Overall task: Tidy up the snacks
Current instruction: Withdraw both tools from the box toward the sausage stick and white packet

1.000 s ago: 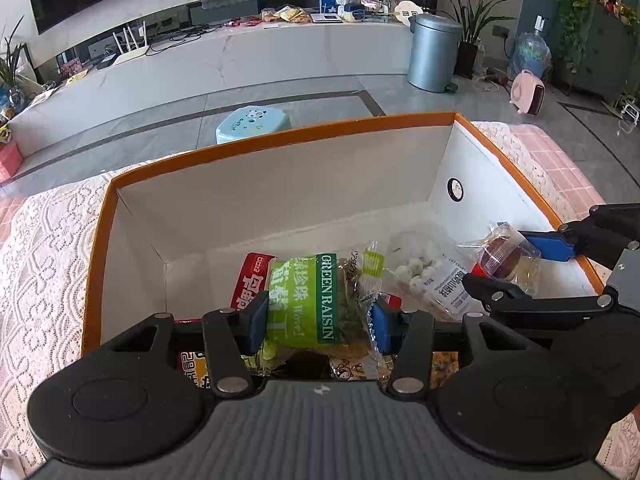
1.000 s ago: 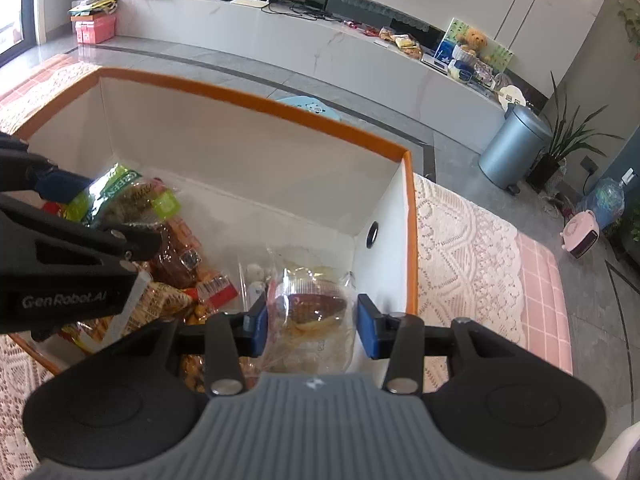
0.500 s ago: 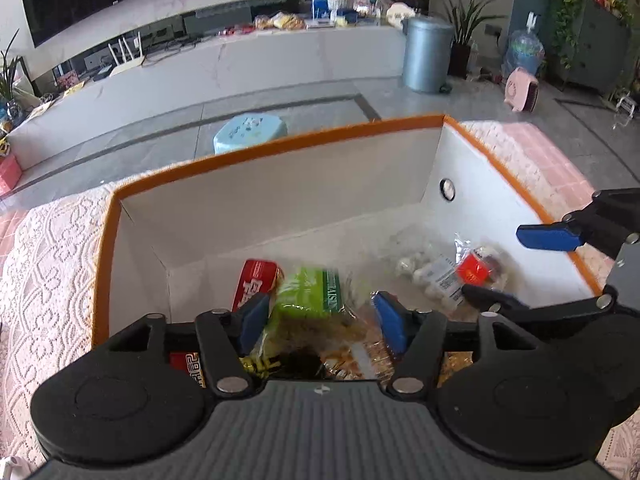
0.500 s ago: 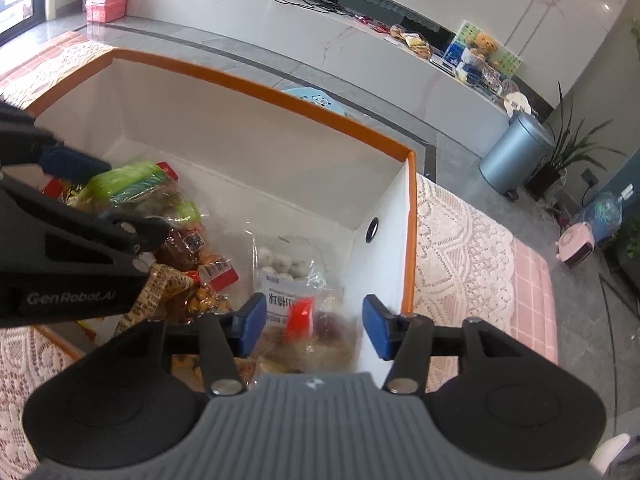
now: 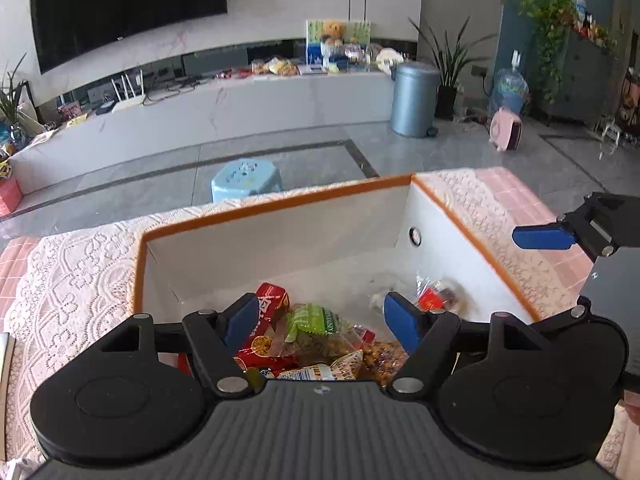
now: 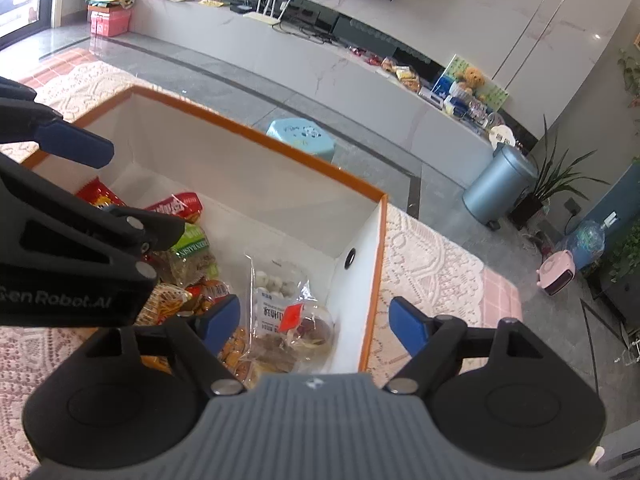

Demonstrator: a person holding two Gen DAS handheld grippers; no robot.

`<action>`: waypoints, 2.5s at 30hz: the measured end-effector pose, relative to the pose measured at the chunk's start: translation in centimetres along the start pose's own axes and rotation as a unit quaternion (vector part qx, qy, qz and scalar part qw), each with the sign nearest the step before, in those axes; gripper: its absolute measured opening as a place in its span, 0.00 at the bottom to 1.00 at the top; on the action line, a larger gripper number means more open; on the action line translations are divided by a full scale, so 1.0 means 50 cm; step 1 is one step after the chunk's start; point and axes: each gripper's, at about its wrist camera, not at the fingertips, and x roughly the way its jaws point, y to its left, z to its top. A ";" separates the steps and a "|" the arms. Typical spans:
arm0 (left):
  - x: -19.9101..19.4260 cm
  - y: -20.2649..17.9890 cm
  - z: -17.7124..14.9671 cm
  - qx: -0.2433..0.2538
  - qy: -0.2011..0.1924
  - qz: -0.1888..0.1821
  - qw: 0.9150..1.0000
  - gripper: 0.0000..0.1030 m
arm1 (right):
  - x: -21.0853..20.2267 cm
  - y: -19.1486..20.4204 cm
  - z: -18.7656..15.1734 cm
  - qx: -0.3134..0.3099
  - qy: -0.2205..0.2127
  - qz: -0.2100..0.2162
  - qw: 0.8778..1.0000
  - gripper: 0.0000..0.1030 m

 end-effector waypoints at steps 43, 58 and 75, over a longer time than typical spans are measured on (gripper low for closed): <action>-0.184 -0.067 -0.264 -0.022 0.030 -0.058 0.998 0.77 | -0.287 0.070 -0.354 0.228 -0.036 0.025 0.973 0.87; -0.141 -0.080 -0.336 0.002 0.033 -0.032 0.999 0.74 | -0.187 0.089 -0.442 0.248 0.066 0.022 0.966 0.87; -0.086 -0.086 -0.353 0.027 0.104 -0.044 0.993 0.74 | -0.114 0.098 -0.457 0.243 0.084 0.040 0.966 0.87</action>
